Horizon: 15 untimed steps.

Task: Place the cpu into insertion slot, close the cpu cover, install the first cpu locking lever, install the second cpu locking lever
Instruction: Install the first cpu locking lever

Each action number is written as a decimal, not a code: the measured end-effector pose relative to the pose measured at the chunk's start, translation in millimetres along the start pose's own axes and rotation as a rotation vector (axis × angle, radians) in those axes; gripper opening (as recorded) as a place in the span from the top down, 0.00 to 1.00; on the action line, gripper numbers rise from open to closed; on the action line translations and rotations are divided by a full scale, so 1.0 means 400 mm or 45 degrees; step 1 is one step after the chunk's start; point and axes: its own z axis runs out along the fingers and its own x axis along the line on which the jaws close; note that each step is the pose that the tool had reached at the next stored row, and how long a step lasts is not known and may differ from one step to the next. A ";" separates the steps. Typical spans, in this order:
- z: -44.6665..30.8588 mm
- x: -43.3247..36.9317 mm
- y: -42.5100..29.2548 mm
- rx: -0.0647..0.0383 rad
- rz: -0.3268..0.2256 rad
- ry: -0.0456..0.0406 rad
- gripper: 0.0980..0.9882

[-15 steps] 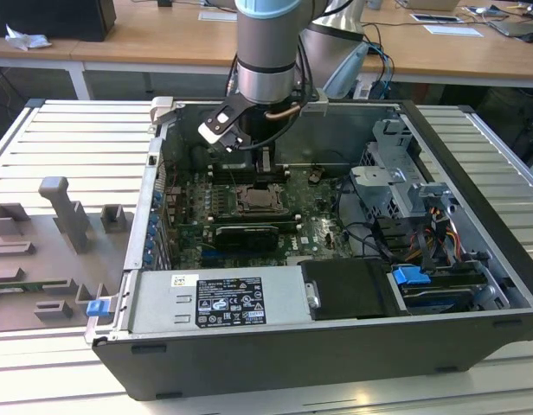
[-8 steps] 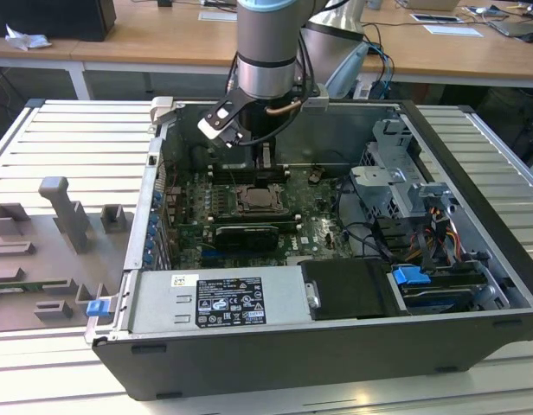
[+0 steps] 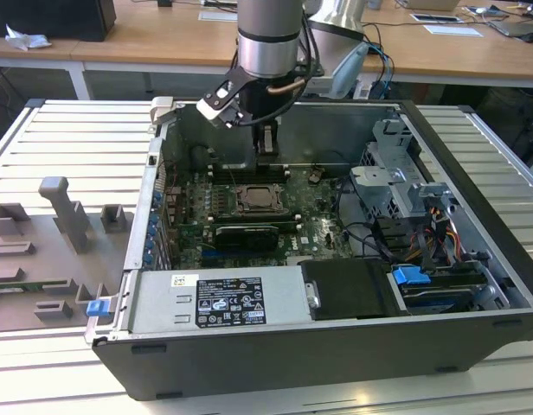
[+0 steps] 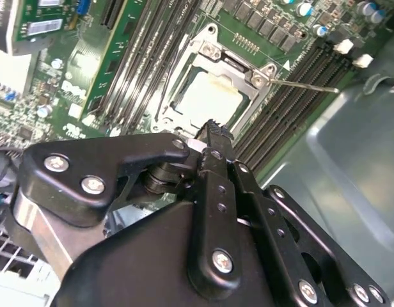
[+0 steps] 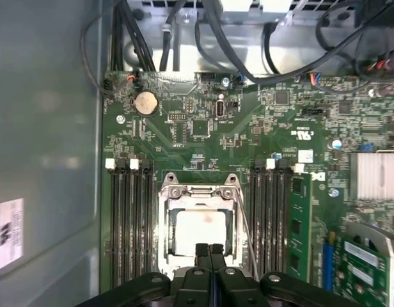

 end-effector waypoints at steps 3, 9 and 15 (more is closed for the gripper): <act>-0.028 0.000 0.001 0.000 0.000 -0.004 0.99; -0.031 0.000 0.001 0.000 -0.046 -0.004 0.99; -0.031 0.000 0.001 0.000 -0.096 -0.003 0.99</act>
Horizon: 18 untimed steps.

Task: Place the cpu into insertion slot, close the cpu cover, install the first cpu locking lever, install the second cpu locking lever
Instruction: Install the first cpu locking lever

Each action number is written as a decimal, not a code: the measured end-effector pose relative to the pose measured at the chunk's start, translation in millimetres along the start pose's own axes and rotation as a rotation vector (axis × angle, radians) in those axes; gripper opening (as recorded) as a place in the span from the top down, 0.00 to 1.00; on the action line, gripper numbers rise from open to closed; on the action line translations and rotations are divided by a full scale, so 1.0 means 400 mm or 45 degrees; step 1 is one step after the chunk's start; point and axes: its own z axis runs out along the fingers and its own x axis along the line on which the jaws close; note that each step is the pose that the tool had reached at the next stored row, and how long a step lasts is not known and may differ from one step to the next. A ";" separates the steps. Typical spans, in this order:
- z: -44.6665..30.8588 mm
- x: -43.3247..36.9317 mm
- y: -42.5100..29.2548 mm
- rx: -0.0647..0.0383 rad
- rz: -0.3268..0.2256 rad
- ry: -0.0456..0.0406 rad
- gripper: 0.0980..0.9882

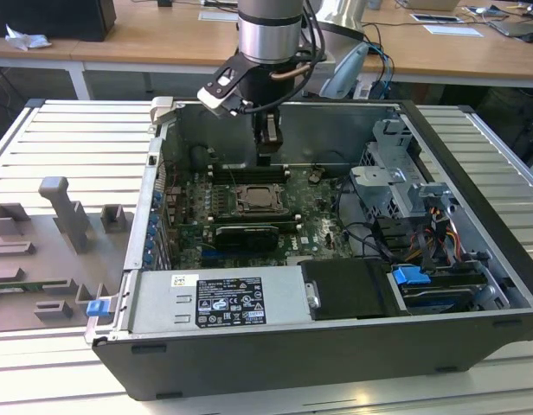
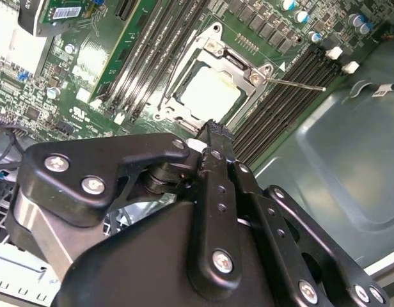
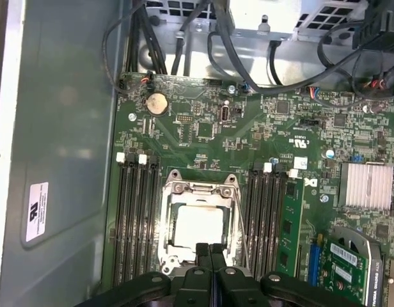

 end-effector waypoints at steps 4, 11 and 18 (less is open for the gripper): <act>0.000 0.000 0.000 0.000 -0.048 0.001 0.99; 0.000 0.000 0.000 -0.001 -0.140 0.004 0.99; 0.000 0.000 0.000 -0.001 -0.159 0.004 0.99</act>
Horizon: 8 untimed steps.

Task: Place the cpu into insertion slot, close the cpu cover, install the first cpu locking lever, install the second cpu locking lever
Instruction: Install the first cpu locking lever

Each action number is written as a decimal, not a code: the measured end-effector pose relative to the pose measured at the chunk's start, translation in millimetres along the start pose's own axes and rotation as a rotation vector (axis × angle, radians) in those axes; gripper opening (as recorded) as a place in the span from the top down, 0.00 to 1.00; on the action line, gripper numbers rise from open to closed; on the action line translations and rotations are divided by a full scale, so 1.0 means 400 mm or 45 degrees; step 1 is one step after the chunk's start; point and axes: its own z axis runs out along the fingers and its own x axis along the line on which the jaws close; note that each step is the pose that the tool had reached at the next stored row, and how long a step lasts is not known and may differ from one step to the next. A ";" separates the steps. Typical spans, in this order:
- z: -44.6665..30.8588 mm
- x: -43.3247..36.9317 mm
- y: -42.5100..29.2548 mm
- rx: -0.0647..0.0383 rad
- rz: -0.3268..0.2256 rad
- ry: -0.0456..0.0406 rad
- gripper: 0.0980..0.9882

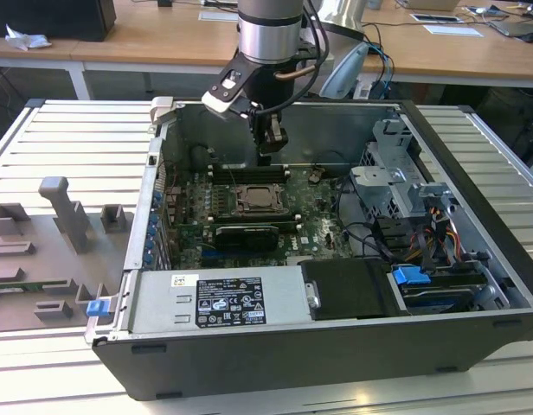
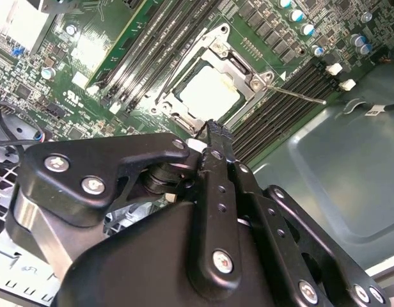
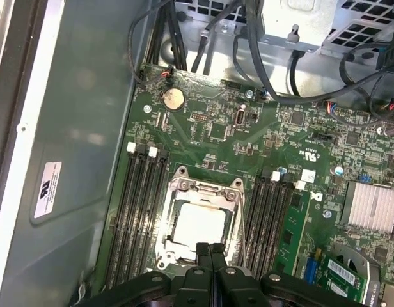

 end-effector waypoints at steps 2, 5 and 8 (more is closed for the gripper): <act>0.000 0.000 0.000 0.000 -0.008 0.000 0.99; 0.000 0.000 0.000 0.000 -0.023 0.001 0.99; 0.000 0.000 0.000 0.000 -0.035 0.001 0.99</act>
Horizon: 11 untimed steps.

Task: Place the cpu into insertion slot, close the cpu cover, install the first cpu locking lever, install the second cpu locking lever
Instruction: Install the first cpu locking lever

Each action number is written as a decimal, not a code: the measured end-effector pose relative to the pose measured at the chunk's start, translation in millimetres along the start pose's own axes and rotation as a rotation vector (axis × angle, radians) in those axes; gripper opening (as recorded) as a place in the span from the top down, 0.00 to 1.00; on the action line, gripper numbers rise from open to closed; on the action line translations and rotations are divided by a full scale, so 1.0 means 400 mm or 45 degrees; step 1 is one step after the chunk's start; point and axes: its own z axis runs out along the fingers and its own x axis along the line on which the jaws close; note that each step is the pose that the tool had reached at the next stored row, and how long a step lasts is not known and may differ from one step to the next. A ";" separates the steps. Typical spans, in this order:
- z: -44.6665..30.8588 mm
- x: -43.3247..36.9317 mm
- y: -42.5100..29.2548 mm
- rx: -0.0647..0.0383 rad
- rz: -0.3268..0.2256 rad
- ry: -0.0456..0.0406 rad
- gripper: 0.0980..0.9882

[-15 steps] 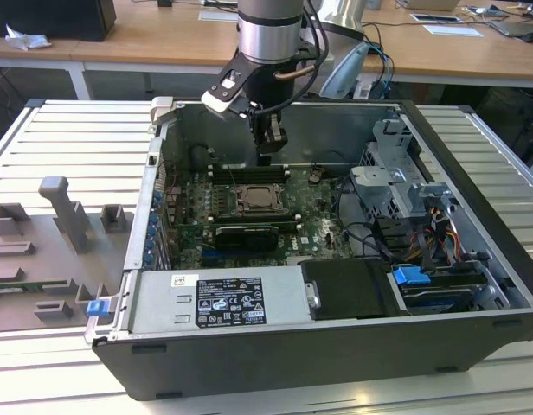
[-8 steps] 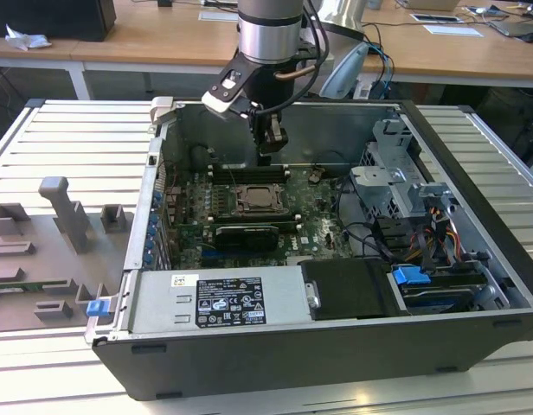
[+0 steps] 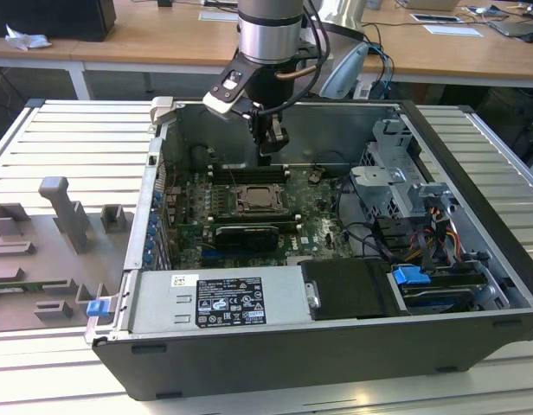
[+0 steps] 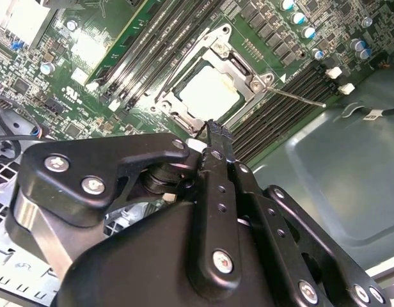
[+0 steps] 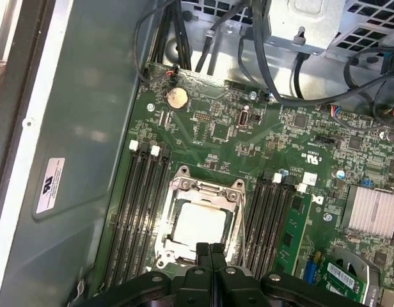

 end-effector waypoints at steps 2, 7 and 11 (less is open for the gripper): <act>0.000 0.000 0.000 0.000 -0.009 0.000 0.99; 0.000 0.000 0.000 0.000 -0.027 0.001 0.99; 0.000 0.000 0.000 0.000 -0.047 0.001 0.99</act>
